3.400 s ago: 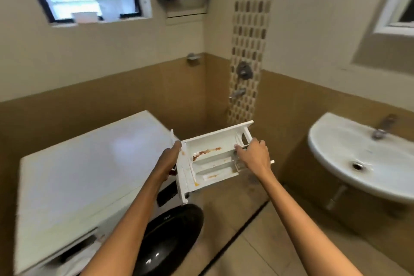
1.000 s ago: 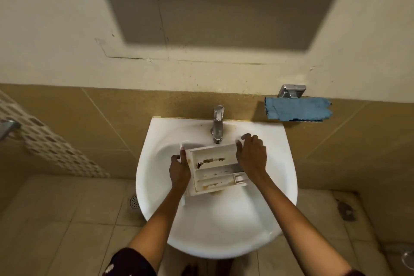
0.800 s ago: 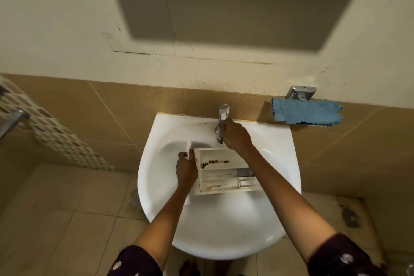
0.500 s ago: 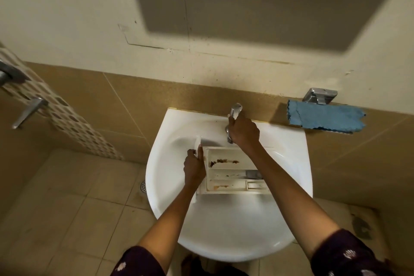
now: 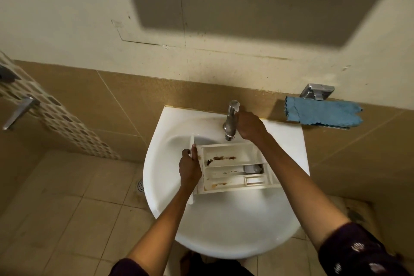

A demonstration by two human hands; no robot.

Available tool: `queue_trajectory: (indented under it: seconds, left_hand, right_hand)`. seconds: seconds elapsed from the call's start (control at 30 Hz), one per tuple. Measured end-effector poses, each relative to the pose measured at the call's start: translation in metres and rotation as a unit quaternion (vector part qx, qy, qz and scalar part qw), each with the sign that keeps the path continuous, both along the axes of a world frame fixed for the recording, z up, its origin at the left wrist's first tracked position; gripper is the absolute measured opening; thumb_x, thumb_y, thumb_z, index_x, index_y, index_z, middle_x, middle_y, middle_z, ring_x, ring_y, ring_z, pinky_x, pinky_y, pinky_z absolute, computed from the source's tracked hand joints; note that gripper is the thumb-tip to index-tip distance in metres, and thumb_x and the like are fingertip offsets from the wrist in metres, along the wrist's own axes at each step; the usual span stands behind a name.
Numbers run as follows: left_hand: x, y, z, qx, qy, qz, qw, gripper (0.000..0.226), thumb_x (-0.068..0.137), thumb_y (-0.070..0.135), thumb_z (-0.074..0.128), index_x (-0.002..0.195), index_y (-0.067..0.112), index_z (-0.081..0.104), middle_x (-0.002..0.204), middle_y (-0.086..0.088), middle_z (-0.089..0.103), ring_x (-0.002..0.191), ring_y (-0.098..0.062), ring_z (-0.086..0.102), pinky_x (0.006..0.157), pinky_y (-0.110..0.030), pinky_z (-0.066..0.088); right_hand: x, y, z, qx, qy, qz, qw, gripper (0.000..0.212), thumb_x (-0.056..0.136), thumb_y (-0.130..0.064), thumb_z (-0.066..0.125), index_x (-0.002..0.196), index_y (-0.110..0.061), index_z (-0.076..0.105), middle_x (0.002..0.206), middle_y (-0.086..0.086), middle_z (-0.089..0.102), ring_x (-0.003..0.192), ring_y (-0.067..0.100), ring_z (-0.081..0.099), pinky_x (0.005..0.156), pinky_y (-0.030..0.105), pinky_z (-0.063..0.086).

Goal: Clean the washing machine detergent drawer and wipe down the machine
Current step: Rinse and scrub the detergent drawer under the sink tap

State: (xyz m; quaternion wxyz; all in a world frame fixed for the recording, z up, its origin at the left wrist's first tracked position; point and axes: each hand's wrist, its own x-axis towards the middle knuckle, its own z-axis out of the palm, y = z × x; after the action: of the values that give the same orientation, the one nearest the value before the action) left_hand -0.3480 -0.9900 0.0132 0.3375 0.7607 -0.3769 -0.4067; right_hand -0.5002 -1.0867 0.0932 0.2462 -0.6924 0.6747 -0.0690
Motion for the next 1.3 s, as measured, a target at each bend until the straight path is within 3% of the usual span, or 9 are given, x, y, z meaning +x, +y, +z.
queue_trajectory:
  seconds: [0.13, 0.3, 0.5, 0.77, 1.07, 1.17, 1.23, 1.3]
  left_hand:
    - [0.009, -0.001, -0.001, -0.008, 0.007, 0.014, 1.000, 0.051, 0.100, 0.042, 0.022, 0.115, 0.002, 0.049, 0.110, -0.018, 0.062, 0.105, -0.035, 0.057, 0.089, -0.040, 0.042]
    - [0.020, -0.007, -0.006, 0.015, 0.015, 0.017, 1.000, 0.055, 0.099, 0.045, 0.019, 0.109, 0.001, 0.050, 0.095, -0.008, 0.053, 0.099, -0.029, 0.054, 0.078, -0.032, 0.036]
    - [0.019, -0.005, -0.007, 0.012, 0.023, 0.027, 0.999, 0.055, 0.100, 0.044, 0.020, 0.110, -0.001, 0.049, 0.103, -0.016, 0.057, 0.098, -0.030, 0.054, 0.079, -0.032, 0.036]
    - [0.020, -0.004, -0.011, -0.001, 0.012, 0.023, 1.000, 0.055, 0.100, 0.043, 0.020, 0.109, -0.003, 0.050, 0.105, -0.019, 0.059, 0.102, -0.034, 0.055, 0.078, -0.032, 0.038]
    - [0.021, -0.005, -0.014, -0.001, 0.011, 0.016, 1.000, 0.053, 0.100, 0.042, 0.020, 0.106, -0.001, 0.050, 0.100, -0.017, 0.059, 0.095, -0.029, 0.056, 0.079, -0.032, 0.039]
    - [0.020, -0.004, -0.013, -0.005, 0.013, 0.014, 1.000, 0.050, 0.100, 0.042, 0.020, 0.101, 0.001, 0.049, 0.092, -0.011, 0.056, 0.093, -0.028, 0.057, 0.078, -0.032, 0.039]
    - [0.019, -0.004, -0.013, -0.002, 0.013, 0.011, 1.000, 0.053, 0.100, 0.043, 0.020, 0.105, -0.001, 0.050, 0.093, -0.012, 0.057, 0.093, -0.028, 0.057, 0.078, -0.032, 0.040]
    - [0.017, -0.005, -0.013, 0.004, 0.013, 0.006, 1.000, 0.054, 0.099, 0.043, 0.021, 0.109, -0.002, 0.049, 0.101, -0.016, 0.060, 0.095, -0.030, 0.058, 0.080, -0.034, 0.041]
  right_hand:
    - [-0.003, 0.000, -0.003, -0.007, -0.008, 0.017, 1.000, 0.037, 0.101, -0.023, 0.028, 0.135, -0.008, 0.034, 0.117, 0.018, 0.061, 0.107, 0.035, 0.058, 0.080, 0.035, 0.041]
    - [-0.011, -0.002, -0.001, -0.020, 0.005, 0.045, 0.999, 0.034, 0.102, -0.020, 0.027, 0.129, -0.001, 0.036, 0.112, 0.025, 0.061, 0.101, 0.038, 0.059, 0.070, 0.030, 0.034]
    - [-0.010, -0.003, -0.004, -0.034, 0.033, 0.042, 0.998, 0.033, 0.102, -0.020, 0.028, 0.125, 0.001, 0.038, 0.111, 0.028, 0.061, 0.099, 0.041, 0.059, 0.068, 0.033, 0.034]
    - [0.005, 0.002, -0.002, -0.033, 0.078, -0.011, 0.996, 0.030, 0.099, -0.018, 0.035, 0.122, 0.000, 0.042, 0.118, 0.021, 0.060, 0.108, 0.038, 0.058, 0.085, 0.039, 0.044]
    - [0.012, 0.004, -0.003, -0.037, 0.069, -0.039, 0.996, 0.028, 0.098, -0.016, 0.036, 0.121, 0.000, 0.043, 0.117, 0.020, 0.060, 0.108, 0.037, 0.058, 0.086, 0.039, 0.044]
    - [0.009, 0.001, -0.008, -0.024, 0.014, -0.047, 0.999, 0.032, 0.101, -0.022, 0.032, 0.121, 0.000, 0.042, 0.114, 0.023, 0.061, 0.104, 0.040, 0.058, 0.082, 0.040, 0.044]
    - [0.003, 0.001, -0.014, -0.005, -0.098, -0.067, 0.993, 0.036, 0.102, -0.026, 0.028, 0.122, 0.000, 0.042, 0.104, 0.021, 0.060, 0.095, 0.036, 0.058, 0.074, 0.035, 0.041]
    - [0.003, 0.009, -0.020, -0.003, -0.221, -0.135, 0.966, 0.029, 0.102, -0.019, 0.028, 0.110, -0.002, 0.050, 0.090, 0.012, 0.054, 0.080, 0.025, 0.052, 0.062, 0.029, 0.035]
